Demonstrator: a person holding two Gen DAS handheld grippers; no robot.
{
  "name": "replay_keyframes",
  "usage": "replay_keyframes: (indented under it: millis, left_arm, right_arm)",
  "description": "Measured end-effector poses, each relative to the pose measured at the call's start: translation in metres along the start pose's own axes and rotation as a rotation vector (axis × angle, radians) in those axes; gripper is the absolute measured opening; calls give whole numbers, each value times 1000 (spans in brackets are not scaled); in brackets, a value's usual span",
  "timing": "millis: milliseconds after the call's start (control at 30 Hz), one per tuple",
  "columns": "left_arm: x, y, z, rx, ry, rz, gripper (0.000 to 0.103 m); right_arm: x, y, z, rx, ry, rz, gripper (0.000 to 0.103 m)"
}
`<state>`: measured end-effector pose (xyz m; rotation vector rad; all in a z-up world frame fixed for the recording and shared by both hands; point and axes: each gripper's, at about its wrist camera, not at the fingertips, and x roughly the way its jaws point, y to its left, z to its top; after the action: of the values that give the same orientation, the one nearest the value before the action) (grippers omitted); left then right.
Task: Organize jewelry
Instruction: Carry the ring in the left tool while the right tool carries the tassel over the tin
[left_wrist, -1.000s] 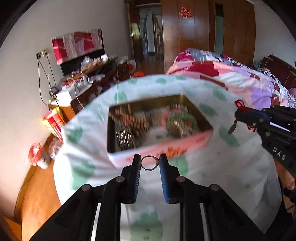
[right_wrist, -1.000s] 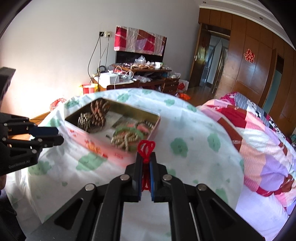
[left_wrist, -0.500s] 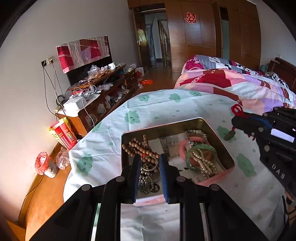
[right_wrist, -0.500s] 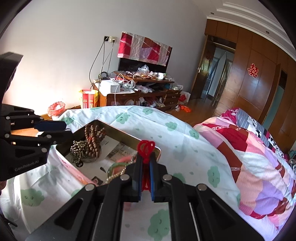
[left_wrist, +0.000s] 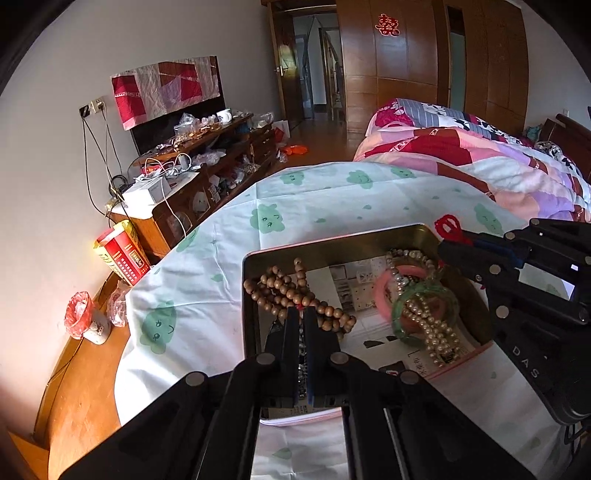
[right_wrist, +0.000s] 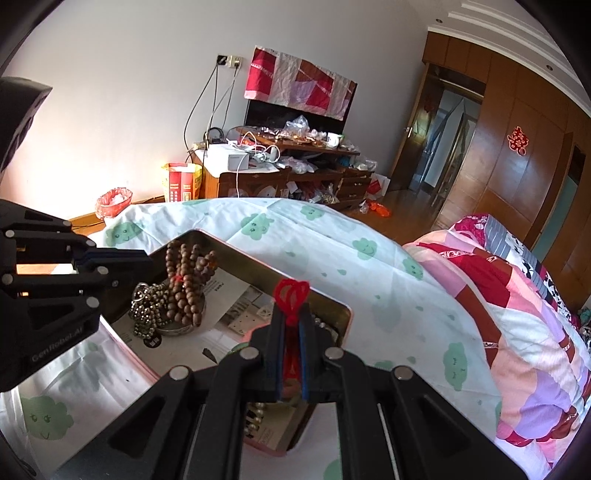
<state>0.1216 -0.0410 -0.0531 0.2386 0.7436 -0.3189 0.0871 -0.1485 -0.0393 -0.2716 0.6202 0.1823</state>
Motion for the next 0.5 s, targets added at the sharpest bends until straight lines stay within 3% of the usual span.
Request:
replay_keyframes:
  millis: [400,433,500]
  left_arm:
    - [7,2,0,-5,17,26,4]
    - [8,3,-1,-7,19,30,8]
    - [8,3,0,-8,19,45,26]
  right_arm:
    - [17,10,-3,-8,31,9,8]
    - [17,10,-3,-9,32,9,8]
    - [18,12,-3,-12,34,11,8]
